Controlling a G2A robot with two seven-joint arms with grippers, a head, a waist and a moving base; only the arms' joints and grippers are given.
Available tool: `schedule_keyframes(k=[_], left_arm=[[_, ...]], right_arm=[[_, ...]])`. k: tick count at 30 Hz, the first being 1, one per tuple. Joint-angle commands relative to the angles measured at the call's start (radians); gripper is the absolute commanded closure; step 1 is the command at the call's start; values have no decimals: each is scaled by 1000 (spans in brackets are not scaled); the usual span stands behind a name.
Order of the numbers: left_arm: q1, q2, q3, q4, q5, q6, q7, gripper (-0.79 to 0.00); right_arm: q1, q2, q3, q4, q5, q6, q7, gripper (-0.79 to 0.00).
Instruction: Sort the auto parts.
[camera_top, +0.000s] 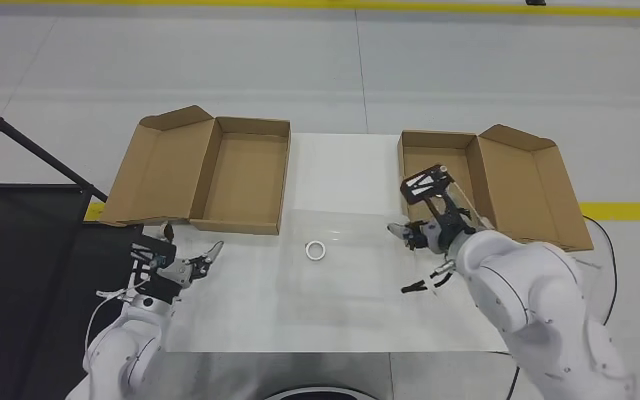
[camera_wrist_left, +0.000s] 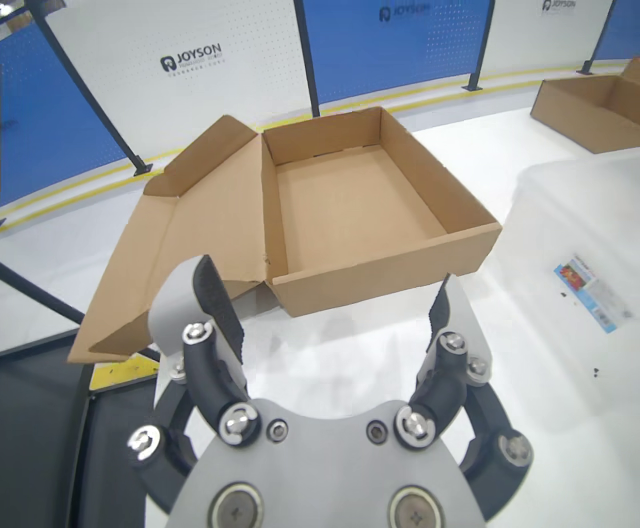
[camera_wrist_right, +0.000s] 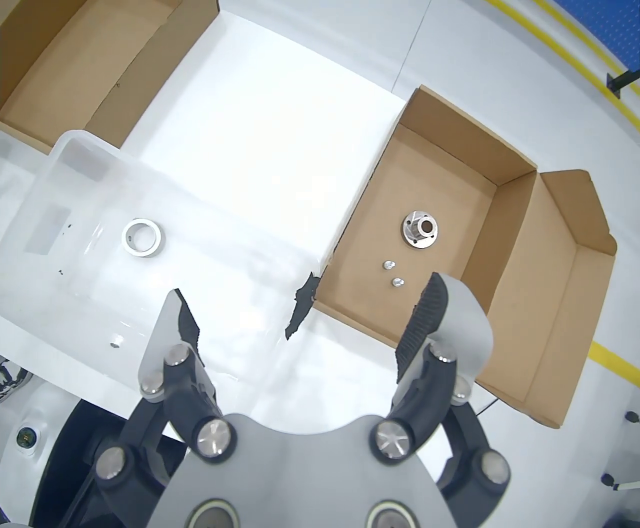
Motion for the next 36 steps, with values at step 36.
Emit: schedule_keyframes(k=[36], left_arm=[[-259, 22, 160, -257, 102, -312, -418, -785]], right_arm=[[-372, 39, 278, -159, -70, -310, -266, -785]])
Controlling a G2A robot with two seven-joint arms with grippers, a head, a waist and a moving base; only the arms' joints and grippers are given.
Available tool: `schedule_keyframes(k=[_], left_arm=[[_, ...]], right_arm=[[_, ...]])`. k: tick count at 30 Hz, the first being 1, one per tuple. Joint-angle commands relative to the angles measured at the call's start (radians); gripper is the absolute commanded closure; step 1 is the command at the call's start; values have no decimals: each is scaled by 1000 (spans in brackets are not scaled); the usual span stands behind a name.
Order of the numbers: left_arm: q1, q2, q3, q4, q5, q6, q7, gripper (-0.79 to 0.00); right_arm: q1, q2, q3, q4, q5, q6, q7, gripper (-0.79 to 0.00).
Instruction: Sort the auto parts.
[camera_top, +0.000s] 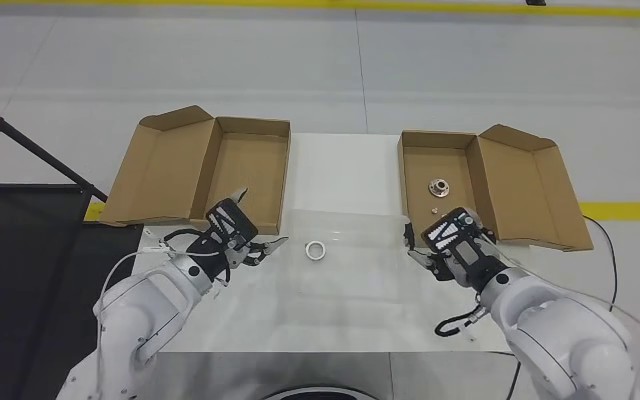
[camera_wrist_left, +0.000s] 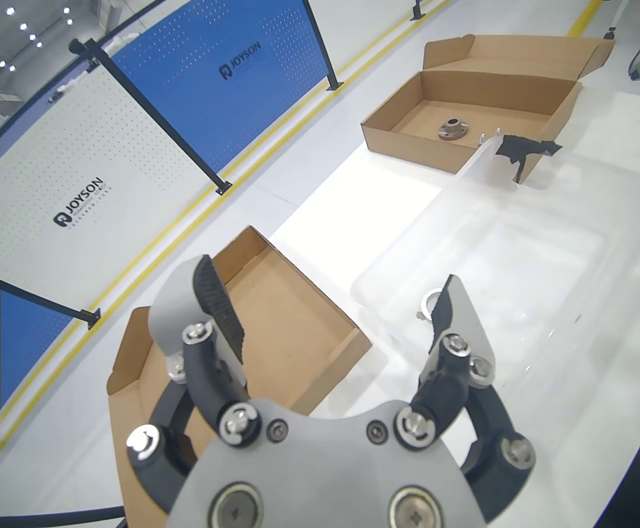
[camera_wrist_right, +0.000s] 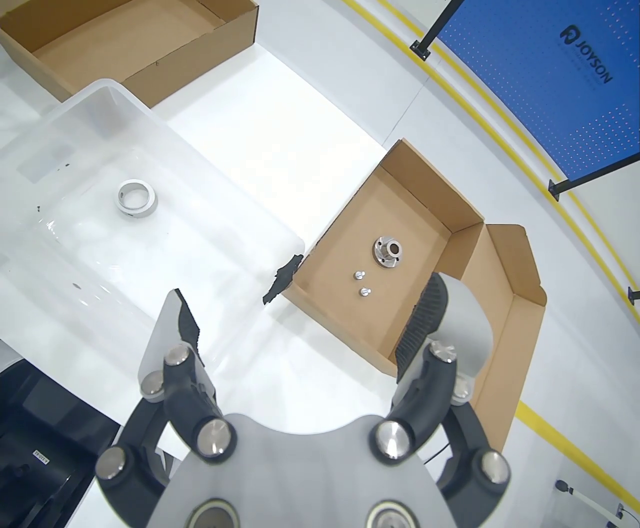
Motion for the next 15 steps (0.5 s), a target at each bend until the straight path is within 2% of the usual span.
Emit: schedule_keyframes(k=[1, 5, 8, 11, 15], left_arm=[[0, 0, 0, 0, 0, 0, 0, -785], [3, 1, 9, 5, 24, -1, -11, -785], [-14, 0, 48, 7, 69, -2, -61, -785], [-60, -3, 95, 14, 29, -30, -137, -785], [-162, -6, 138, 55, -102, -118, -285, -785]], right_arm=[[0, 0, 0, 0, 0, 0, 0, -785], [0, 0, 0, 0, 0, 0, 0, -785], [-16, -1, 5, 36, 26, -23, -80, -785], [-35, 1, 24, 48, 25, -65, -146, -785], [-78, 4, 67, 47, 22, -113, -243, -785]])
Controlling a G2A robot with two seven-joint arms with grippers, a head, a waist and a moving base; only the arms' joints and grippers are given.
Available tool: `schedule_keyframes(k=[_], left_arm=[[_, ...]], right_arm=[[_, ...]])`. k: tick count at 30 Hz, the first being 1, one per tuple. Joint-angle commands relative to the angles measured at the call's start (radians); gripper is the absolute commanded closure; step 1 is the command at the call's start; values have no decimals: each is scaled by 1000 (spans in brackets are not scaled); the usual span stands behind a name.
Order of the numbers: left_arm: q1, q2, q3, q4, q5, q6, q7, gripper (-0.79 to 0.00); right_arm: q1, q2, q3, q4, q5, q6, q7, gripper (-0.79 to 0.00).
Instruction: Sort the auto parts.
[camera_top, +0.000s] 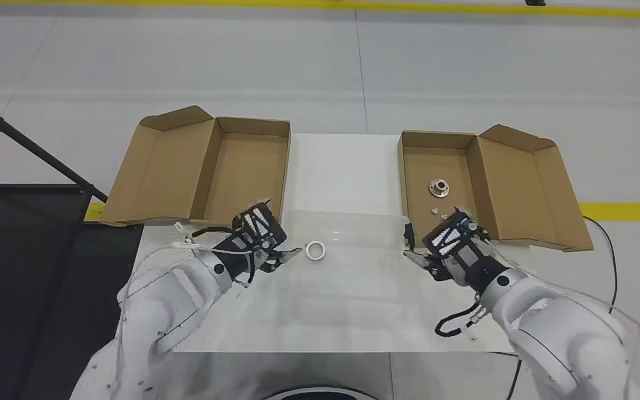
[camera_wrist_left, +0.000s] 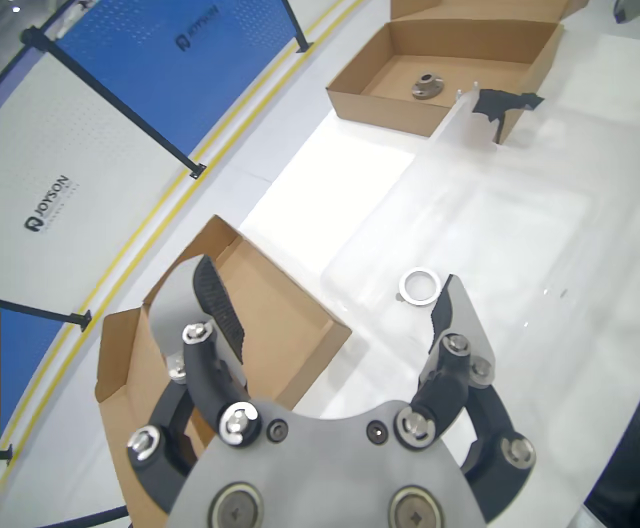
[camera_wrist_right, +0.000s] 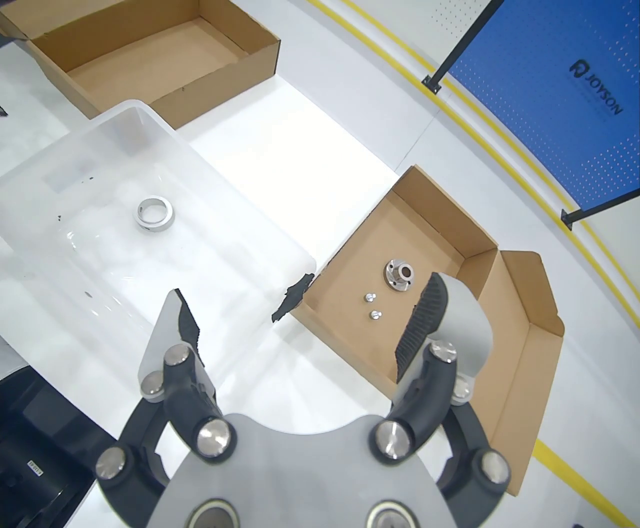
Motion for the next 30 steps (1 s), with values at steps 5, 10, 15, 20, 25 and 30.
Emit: schedule_keyframes(k=[5, 10, 15, 20, 25, 30], left_arm=[[-201, -4, 64, 84, -236, -96, -266, -785], [-344, -8, 127, 119, -352, -97, -456, -785], [-447, -13, 215, 143, -419, -106, -578, -785], [-578, 0, 359, 199, -460, -52, -633, -785], [-724, 15, 497, 261, -529, 13, -697, -785], [-762, 17, 527, 271, -552, 32, -716, -785]], right_arm=[[-113, 6, 108, -7, 25, -104, -195, -785], [-225, 8, 243, 5, 43, -175, -333, -785], [-311, 6, 329, 8, 43, -182, -399, -785], [-370, 2, 392, 17, 46, -201, -462, -785], [-405, -1, 419, 28, 50, -202, -500, -785], [-405, -1, 419, 28, 50, -202, -500, -785]])
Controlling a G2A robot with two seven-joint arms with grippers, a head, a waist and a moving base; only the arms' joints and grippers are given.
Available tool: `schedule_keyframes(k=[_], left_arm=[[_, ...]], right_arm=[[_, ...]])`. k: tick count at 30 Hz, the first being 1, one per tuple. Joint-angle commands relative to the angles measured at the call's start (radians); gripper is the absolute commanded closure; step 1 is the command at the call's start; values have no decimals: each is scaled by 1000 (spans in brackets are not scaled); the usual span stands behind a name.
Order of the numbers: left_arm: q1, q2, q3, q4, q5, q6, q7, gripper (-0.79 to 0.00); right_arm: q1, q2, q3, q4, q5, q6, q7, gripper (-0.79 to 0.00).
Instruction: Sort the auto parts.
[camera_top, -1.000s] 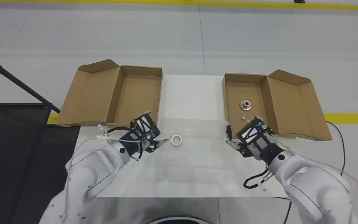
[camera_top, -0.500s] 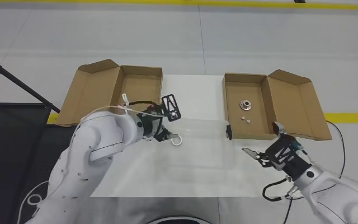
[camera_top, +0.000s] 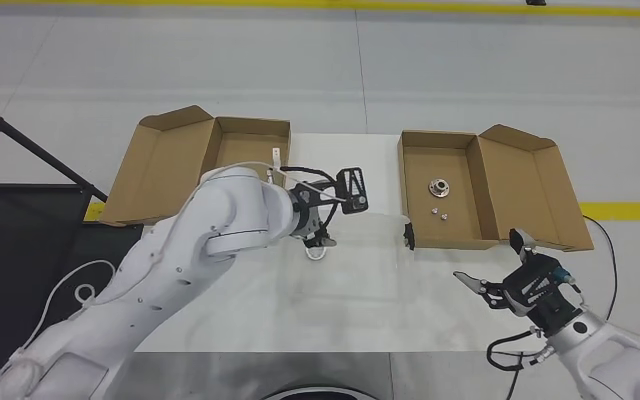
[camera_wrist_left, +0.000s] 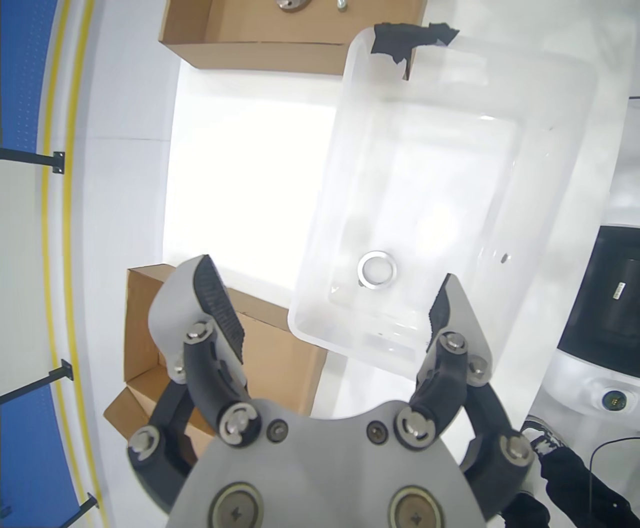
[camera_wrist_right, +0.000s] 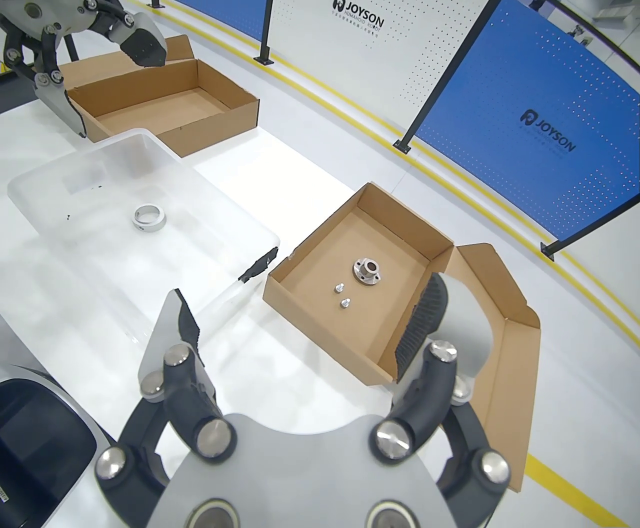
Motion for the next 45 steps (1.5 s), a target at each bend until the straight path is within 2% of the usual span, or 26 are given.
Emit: schedule_keyframes(k=[1, 6, 9, 12, 14, 16, 20, 26, 28, 30, 34, 37, 40, 45], left_arm=[[4, 0, -2, -1, 1, -1, 1, -785], [4, 0, -2, -1, 1, -1, 1, -785], [32, 3, 2, 29, -6, -10, 11, -785], [33, 8, 35, 41, -45, -5, 5, -785], [4, 13, 80, 45, -69, 14, -14, -785], [-30, 16, 127, 54, -109, 27, -27, -727], [-109, 19, 216, 82, -154, 56, -56, -723], [-168, 14, 270, 167, -183, 58, -58, -653], [-168, 12, 274, 191, -182, 50, -47, -613], [-163, 9, 282, 219, -184, 33, -33, -514], [-158, 2, 304, 272, -178, 7, -7, -542], [-158, -4, 315, 301, -163, -3, 18, -480], [-157, -11, 324, 327, -139, 0, 46, -474], [-155, -25, 348, 371, -94, 11, 75, -502]], right_arm=[[0, 0, 0, 0, 0, 0, 0, -785], [0, 0, 0, 0, 0, 0, 0, -785], [0, 0, 0, 0, 0, 0, 0, -785], [0, 0, 0, 0, 0, 0, 0, -785], [0, 0, 0, 0, 0, 0, 0, -785], [0, 0, 0, 0, 0, 0, 0, -785], [0, 0, 0, 0, 0, 0, 0, -785], [0, 0, 0, 0, 0, 0, 0, -785], [0, 0, 0, 0, 0, 0, 0, -785], [0, 0, 0, 0, 0, 0, 0, -785], [0, 0, 0, 0, 0, 0, 0, -785], [0, 0, 0, 0, 0, 0, 0, -785], [0, 0, 0, 0, 0, 0, 0, -785], [0, 0, 0, 0, 0, 0, 0, -785]])
